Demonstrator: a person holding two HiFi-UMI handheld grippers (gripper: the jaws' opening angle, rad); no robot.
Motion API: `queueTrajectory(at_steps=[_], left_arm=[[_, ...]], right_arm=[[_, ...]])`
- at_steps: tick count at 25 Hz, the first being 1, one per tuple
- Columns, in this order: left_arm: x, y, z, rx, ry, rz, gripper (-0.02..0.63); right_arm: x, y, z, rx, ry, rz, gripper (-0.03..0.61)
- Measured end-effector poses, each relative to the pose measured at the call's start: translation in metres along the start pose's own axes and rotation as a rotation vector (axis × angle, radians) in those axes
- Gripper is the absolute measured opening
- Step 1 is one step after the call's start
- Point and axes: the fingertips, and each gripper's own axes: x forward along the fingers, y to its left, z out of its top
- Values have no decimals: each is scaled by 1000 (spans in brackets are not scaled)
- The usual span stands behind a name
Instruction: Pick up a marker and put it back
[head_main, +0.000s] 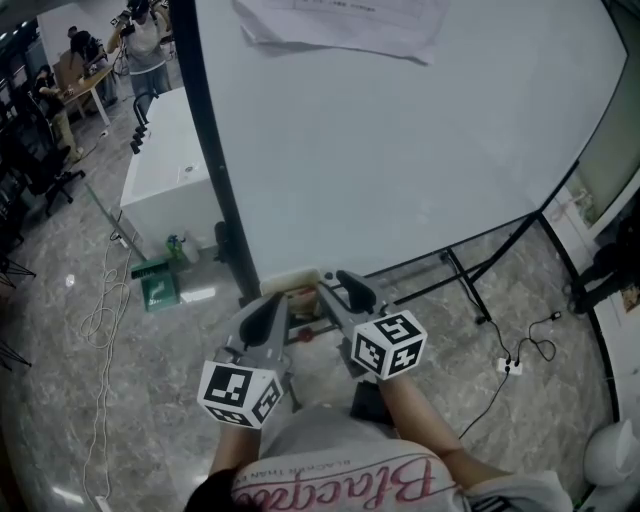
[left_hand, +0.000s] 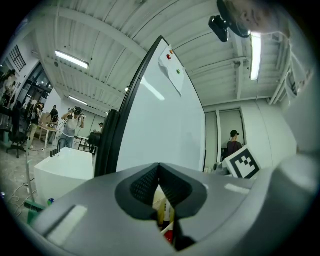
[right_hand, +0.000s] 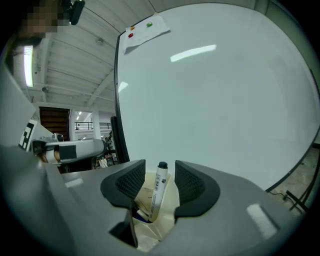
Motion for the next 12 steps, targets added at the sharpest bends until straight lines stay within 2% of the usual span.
queueTrajectory(at_steps=[5,11,12], left_arm=[[1,-1,-1,0,2,-7,0],[3,-4,-1,-1,1,-21,0],[3,-4,-1,0,0,-22,0]], right_arm=[[-23,12,28,-55,-71,-1,156],[-40,27,53,-157,-129,-27,57],[-42,28,54,-165,-134,-30,21]])
